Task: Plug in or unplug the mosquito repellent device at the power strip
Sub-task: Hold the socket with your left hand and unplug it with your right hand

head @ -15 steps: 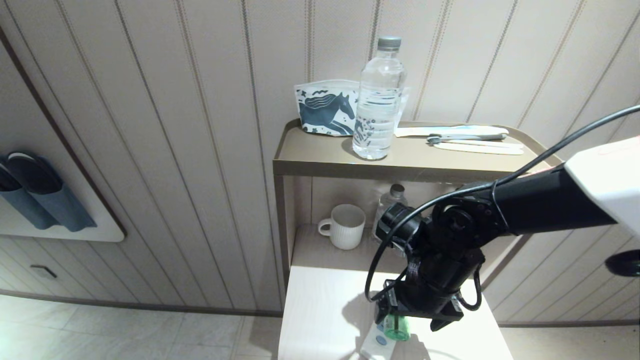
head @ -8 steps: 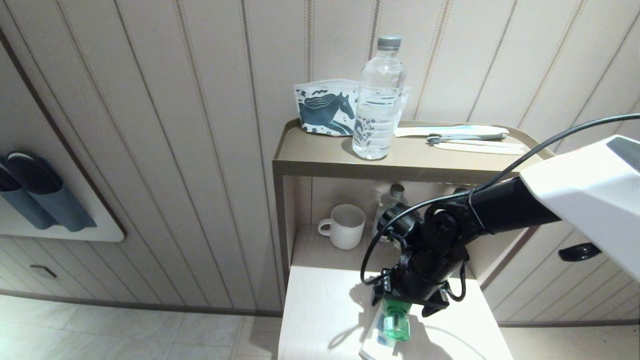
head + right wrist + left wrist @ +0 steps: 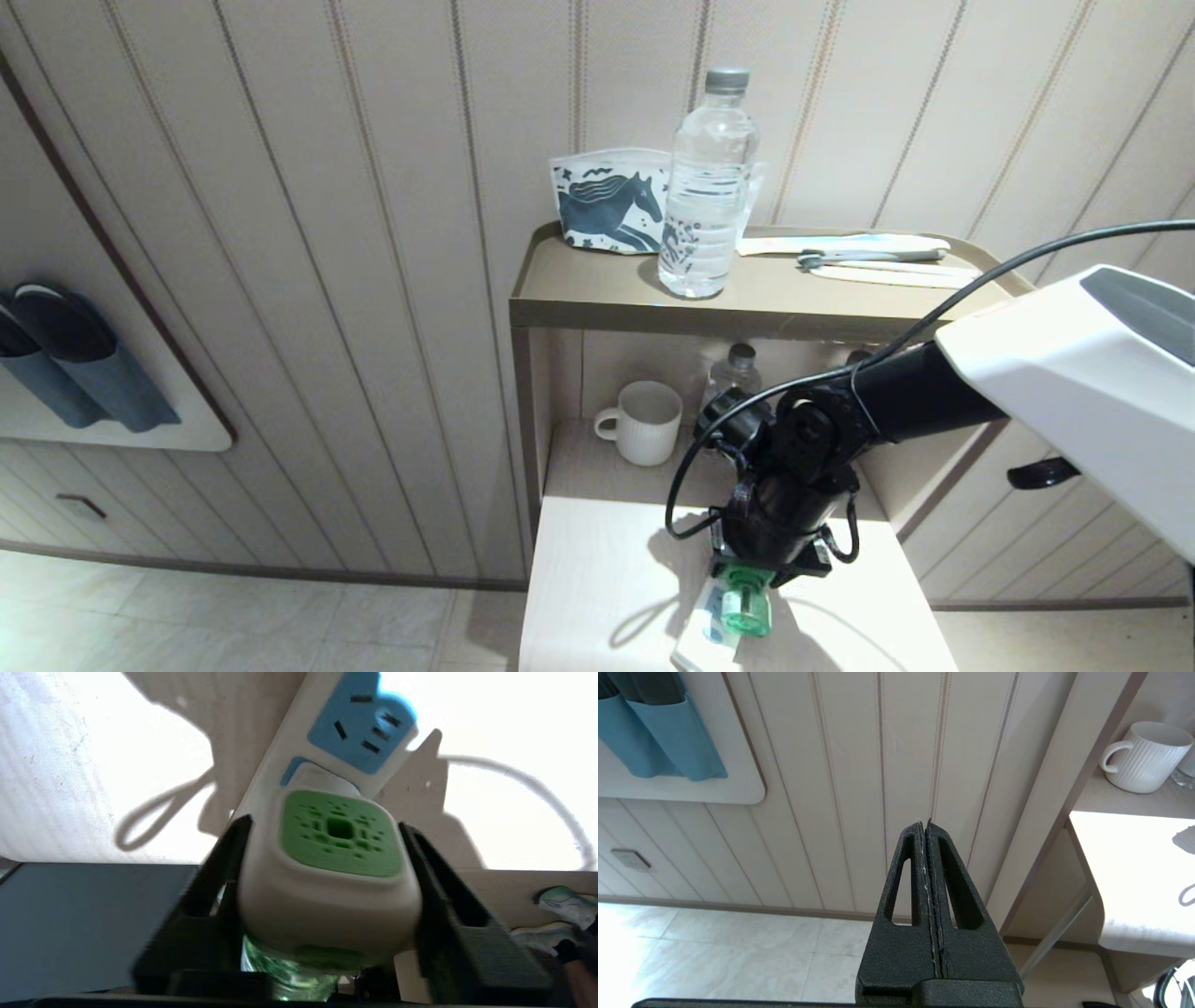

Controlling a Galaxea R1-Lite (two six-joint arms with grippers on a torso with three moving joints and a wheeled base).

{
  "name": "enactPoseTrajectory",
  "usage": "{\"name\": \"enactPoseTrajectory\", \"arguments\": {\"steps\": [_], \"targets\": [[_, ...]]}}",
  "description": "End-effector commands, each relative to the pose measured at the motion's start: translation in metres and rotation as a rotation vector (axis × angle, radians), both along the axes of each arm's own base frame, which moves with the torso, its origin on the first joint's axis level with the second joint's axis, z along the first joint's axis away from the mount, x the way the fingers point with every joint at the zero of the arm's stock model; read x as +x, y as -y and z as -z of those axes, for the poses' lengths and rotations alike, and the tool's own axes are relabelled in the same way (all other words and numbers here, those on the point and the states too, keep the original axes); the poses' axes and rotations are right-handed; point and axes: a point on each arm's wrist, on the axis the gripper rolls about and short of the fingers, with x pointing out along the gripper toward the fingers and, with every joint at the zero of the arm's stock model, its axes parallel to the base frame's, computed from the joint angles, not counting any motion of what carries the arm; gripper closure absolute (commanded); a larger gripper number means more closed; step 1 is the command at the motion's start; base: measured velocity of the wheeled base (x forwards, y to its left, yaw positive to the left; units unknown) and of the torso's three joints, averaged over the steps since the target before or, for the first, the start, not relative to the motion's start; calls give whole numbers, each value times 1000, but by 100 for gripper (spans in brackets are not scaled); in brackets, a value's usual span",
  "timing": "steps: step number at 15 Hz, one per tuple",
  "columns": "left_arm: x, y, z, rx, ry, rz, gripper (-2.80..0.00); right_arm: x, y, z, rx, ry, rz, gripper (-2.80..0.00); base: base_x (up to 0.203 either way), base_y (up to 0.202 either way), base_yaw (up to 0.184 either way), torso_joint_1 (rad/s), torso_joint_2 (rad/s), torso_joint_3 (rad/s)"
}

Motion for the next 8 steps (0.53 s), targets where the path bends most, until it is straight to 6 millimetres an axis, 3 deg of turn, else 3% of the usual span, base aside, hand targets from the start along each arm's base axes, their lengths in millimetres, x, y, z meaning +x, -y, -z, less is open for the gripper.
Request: {"name": "enactPoseTrajectory", "arguments": {"steps": [1,5,6,8], "targets": [[0,0,0,0,0,0,0,-2,-1,-1,-1,-1,-2,0,0,0,0,0,0,0],[0,0,-1,7,-10,-9,0,-1,-1,1,-4,-5,0,0,0,0,0,0,0,0],[0,0,-9,8,-12,-11,0,-1,-1,1,-7,-5,0,0,0,0,0,0,0,0],[2,0,-60,-37,21,-20,0,-3,0,0,-4,-8,1,0,0,0,0,0,0,0]]}}
